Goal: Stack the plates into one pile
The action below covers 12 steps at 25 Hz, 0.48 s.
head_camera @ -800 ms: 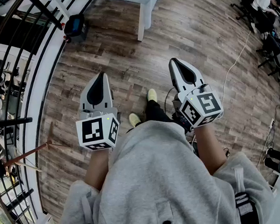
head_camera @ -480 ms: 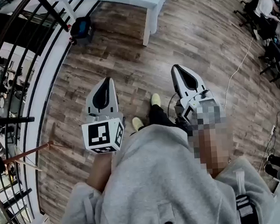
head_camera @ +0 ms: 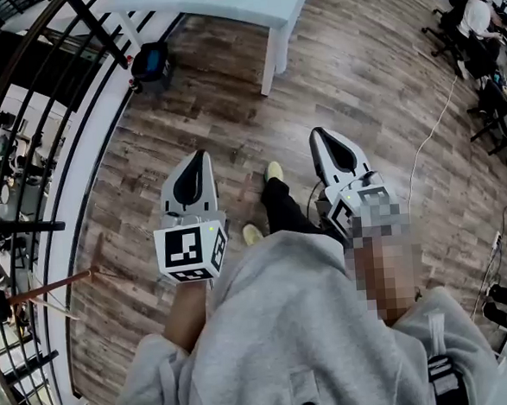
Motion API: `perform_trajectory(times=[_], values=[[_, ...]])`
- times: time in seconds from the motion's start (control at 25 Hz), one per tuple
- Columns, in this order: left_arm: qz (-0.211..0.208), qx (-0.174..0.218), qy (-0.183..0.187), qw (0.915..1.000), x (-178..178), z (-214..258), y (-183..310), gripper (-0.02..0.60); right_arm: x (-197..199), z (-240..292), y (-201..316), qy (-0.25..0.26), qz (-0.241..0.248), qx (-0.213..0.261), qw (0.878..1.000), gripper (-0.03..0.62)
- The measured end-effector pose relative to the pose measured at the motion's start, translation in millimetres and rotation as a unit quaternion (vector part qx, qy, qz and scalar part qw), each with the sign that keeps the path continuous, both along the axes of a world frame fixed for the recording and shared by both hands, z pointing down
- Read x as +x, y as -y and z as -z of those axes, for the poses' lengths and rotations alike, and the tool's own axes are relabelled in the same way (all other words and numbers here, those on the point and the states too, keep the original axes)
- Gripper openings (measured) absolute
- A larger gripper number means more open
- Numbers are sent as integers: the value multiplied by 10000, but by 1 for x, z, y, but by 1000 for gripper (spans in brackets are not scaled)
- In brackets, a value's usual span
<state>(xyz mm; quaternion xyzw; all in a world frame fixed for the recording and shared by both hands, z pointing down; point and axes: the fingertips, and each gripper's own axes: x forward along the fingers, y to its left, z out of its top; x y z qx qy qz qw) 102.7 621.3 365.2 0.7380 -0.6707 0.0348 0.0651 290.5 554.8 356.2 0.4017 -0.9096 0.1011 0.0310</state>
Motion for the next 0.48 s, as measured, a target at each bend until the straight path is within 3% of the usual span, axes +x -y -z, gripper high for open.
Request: perform_trajectory(times=[0.28,0.48], values=[[36,-78,-20,10000,-5,-2,19,18,-11,-5,17,-19,165,14,9999,26],[31,-167,53,9998,-10,-5,60,18,-17,-16,56,-27,195,-92,9998,26]])
